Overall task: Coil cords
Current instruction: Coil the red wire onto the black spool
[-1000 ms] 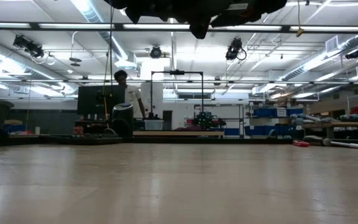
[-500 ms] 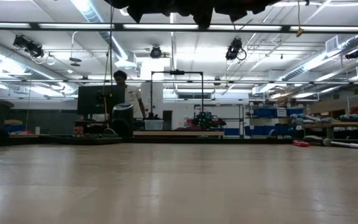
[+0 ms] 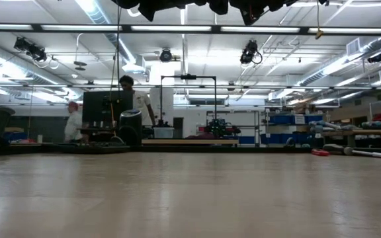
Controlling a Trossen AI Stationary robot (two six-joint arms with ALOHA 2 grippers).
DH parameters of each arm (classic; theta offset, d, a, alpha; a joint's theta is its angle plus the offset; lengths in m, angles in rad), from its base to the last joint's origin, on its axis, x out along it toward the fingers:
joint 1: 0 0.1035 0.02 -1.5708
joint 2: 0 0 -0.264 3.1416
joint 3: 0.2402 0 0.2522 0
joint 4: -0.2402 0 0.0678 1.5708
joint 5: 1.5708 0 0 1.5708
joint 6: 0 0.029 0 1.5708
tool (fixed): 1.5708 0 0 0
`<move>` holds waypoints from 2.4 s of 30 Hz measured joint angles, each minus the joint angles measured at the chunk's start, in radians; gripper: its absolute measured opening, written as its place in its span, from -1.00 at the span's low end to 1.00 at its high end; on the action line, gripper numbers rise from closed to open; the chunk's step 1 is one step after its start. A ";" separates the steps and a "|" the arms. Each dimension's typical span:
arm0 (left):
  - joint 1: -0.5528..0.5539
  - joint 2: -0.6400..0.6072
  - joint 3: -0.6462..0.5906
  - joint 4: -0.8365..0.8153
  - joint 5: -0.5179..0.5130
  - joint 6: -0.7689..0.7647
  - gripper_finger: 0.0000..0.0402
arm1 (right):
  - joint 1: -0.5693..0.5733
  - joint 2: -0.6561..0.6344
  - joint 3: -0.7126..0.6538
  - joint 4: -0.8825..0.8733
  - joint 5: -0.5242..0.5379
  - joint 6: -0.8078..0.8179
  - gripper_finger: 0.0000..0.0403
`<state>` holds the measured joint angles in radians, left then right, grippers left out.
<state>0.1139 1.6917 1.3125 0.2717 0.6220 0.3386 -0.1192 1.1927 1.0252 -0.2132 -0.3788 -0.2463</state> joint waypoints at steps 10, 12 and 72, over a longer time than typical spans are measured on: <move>-0.001 0.000 -0.001 0.082 -0.027 0.051 -1.00 | 0.001 -0.002 0.000 -0.026 0.015 0.073 -0.67; -0.002 0.000 -0.001 0.088 -0.034 0.051 -1.00 | 0.002 -0.002 0.000 -0.054 0.015 0.084 -0.67; -0.005 0.000 0.000 -0.010 -0.077 -0.024 -1.00 | 0.159 -0.273 0.000 -0.264 0.625 0.032 -0.80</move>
<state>0.1085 1.6913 1.3125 0.2619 0.5450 0.3142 0.0399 0.9196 1.0252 -0.4772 0.2464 -0.2144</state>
